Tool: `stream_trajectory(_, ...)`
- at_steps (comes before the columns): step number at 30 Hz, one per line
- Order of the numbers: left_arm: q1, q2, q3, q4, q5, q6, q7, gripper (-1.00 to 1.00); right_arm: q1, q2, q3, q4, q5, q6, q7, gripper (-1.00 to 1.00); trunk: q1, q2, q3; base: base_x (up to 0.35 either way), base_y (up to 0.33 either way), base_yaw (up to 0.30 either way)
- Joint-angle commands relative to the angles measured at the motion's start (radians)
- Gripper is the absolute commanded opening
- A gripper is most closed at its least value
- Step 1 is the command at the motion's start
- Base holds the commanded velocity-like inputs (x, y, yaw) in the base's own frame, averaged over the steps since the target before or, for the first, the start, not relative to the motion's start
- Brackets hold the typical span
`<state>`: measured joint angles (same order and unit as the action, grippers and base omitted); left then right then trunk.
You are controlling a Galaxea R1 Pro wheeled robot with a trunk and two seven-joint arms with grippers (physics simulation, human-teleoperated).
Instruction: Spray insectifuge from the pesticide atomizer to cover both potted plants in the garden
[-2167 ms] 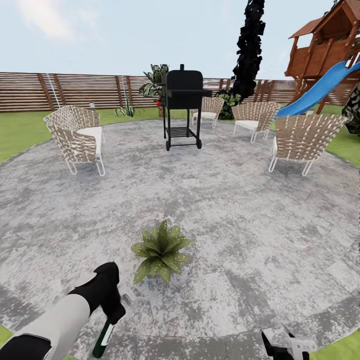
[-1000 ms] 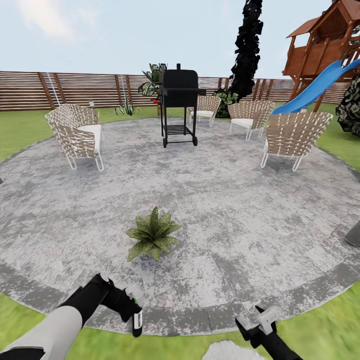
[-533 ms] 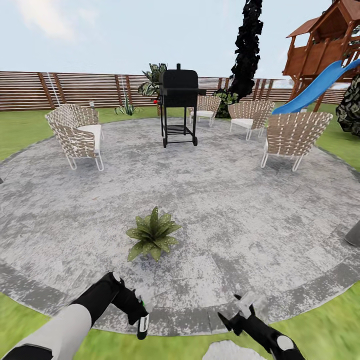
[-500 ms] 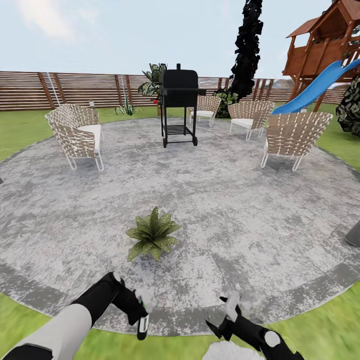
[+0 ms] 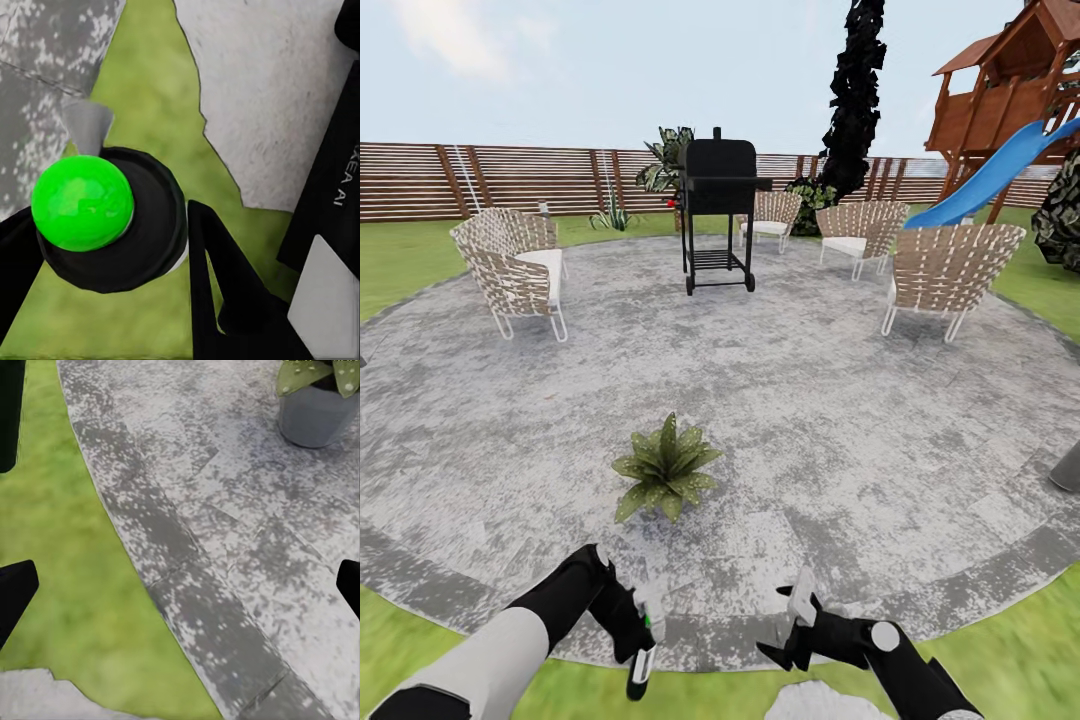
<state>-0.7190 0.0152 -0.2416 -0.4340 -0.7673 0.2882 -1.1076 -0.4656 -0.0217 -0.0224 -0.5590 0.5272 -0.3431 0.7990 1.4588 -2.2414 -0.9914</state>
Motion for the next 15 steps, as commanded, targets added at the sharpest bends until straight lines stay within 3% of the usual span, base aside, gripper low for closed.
stream_trajectory(1, 0.0, 0.0, -0.004, -0.002, -0.004, 0.025, -0.005, -1.0, -0.001, 0.001, -0.002, -0.001, 0.007, -0.004, 0.004, 1.0, 0.0, 0.0, -0.001, 0.0, 0.0, 0.0)
stream_trajectory(6, 0.0, -0.001, -0.004, -0.002, -0.04, 0.044, -0.006, -1.0, -0.004, 0.003, -0.001, -0.001, 0.006, -0.002, 0.007, 1.0, 0.0, 0.0, -0.001, 0.0, 0.0, 0.0)
stream_trajectory(7, 0.0, -0.001, -0.004, -0.001, -0.05, 0.049, -0.005, -1.0, -0.004, 0.004, -0.001, -0.002, 0.005, -0.002, 0.007, -1.0, 0.0, 0.0, -0.001, 0.0, 0.0, 0.0)
stream_trajectory(15, 0.001, -0.01, -0.004, -0.004, -0.126, 0.084, 0.01, -1.0, -0.016, 0.041, 0.001, -0.065, 0.005, 0.043, 0.081, -1.0, 0.0, 0.0, -0.001, 0.0, 0.0, 0.0)
